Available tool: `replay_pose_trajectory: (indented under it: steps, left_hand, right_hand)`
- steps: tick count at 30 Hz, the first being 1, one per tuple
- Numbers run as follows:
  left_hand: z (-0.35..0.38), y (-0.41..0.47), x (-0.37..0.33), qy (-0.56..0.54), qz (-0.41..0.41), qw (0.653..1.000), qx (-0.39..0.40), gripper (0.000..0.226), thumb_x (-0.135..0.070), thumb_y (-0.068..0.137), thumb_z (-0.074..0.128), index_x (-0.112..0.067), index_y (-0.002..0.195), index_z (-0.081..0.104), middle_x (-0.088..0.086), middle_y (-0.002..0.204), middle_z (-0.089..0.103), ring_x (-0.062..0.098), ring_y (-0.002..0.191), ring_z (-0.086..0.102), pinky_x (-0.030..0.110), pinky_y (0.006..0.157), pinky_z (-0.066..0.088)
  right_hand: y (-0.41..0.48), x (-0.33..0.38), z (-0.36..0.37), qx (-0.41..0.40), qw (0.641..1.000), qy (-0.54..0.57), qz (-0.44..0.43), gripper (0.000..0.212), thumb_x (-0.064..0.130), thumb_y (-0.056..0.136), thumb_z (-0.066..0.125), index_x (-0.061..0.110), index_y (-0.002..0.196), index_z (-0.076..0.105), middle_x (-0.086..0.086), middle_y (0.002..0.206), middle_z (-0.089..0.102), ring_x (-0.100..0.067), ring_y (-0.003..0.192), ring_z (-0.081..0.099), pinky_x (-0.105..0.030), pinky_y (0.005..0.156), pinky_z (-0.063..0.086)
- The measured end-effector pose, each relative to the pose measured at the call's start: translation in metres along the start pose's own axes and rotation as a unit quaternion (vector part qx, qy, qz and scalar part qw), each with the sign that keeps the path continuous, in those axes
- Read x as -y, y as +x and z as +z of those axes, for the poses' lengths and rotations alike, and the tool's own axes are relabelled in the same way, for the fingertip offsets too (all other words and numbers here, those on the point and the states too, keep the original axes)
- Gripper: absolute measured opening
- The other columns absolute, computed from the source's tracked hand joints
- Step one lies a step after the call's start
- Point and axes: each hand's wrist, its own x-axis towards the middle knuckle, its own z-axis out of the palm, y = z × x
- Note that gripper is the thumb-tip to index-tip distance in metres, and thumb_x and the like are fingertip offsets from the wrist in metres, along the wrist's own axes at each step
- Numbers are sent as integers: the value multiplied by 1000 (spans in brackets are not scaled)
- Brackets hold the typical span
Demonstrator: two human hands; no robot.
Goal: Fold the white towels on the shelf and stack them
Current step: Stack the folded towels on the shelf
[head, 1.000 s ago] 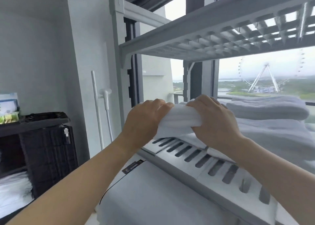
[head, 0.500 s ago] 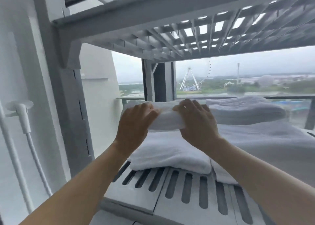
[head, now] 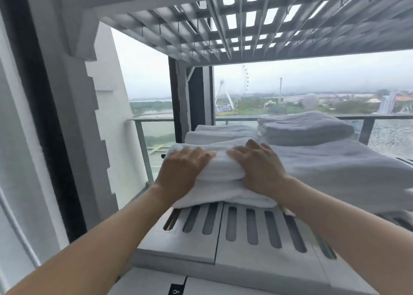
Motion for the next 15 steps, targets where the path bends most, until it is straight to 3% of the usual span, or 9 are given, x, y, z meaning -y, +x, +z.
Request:
replay_pose_trajectory:
  steps: [4,6,10,15]
  left_hand:
    - [-1,20,13,32,2,997,-72,53,11,67,60,-15,113,60,8,99,65,29,85,60,43,70,52]
    - [6,16,14,33,1,996,-85,49,8,71,59,-16,114,59,8,101,64,27,85,60,40,70,52]
    - [19,-17,2,-4,7,1000,4,58,8,56,68,-15,110,65,9,98,66,30,80,62,38,63,53]
    - [8,-14,7,-25,-3,993,112,59,-10,65,64,-17,122,55,9,111,58,33,98,55,42,77,47]
  right_hand:
    - [14,-4,-17,-111,994,-15,3,48,3,59,70,11,106,64,-1,101,68,-30,90,56,-36,74,45]
    - [12,-3,-15,-135,990,-41,-1,52,3,54,73,8,105,65,-5,101,68,-31,86,59,-37,69,47]
    - [-7,5,11,11,999,-33,-36,58,21,69,68,14,124,52,-4,124,55,-27,109,48,-38,88,40]
    - [-6,-1,12,48,997,-14,-53,64,43,75,61,19,131,41,-1,131,47,-24,114,40,-38,94,34]
